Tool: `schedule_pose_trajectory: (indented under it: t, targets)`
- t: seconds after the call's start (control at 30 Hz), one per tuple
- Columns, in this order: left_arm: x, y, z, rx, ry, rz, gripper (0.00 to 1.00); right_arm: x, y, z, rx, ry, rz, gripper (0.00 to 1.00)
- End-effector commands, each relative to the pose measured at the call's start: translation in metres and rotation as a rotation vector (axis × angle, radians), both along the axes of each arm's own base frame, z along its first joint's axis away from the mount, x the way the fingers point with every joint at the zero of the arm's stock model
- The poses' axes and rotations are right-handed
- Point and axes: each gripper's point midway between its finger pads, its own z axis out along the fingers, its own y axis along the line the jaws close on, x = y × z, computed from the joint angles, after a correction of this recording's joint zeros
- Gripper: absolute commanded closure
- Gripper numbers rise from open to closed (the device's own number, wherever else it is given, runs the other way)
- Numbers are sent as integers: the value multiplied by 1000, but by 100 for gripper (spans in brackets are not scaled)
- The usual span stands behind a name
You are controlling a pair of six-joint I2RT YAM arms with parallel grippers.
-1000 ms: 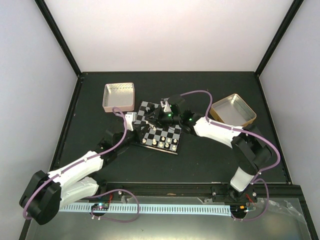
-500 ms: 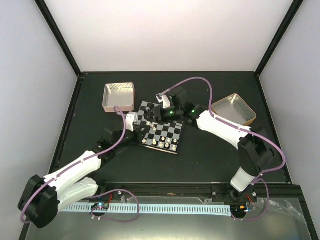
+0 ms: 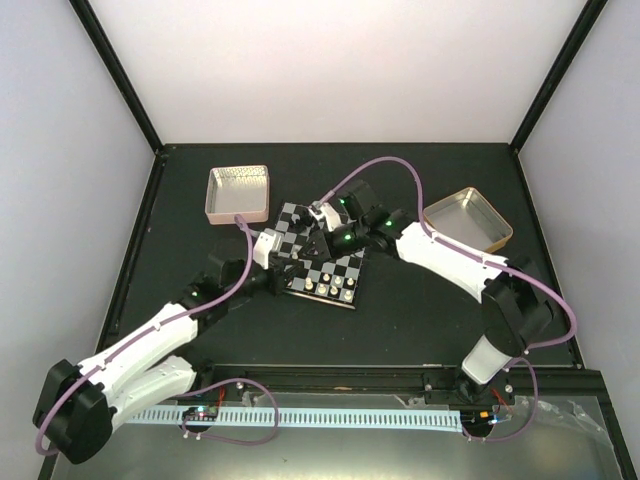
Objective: Set up the chess pieces on the board
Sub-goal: Place the chess piece on the chessboard.
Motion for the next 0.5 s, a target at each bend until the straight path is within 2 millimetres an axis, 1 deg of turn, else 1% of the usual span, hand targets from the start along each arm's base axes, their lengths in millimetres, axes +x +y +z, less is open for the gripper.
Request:
schedule_pose_trajectory:
  t: [0.0, 0.1, 0.13, 0.17, 0.27, 0.33, 0.4, 0.47]
  targets:
    - [-5, -8, 32, -33, -75, -64, 99, -2, -3, 14, 52, -11, -13, 84]
    - [-5, -7, 36, -46, -78, -56, 97, -2, 1, 24, 124, 21, -48, 92]
    - [-5, -7, 40, -56, -81, -52, 94, -2, 2, 26, 148, 36, -62, 93]
    - [-5, -6, 43, -71, -83, -46, 89, -4, 2, 26, 173, 64, -78, 93]
    - [-3, -3, 54, -119, -94, -5, 65, -5, 2, 34, 266, 140, -145, 94]
    - [-4, -2, 64, -173, -118, 9, 56, -3, 1, 42, 338, 188, -197, 94]
    - [-5, 0, 71, -225, -133, 16, 54, -3, -1, 49, 406, 237, -240, 94]
    - [-7, 0, 73, -261, -139, 17, 53, -2, -2, 56, 456, 278, -269, 93]
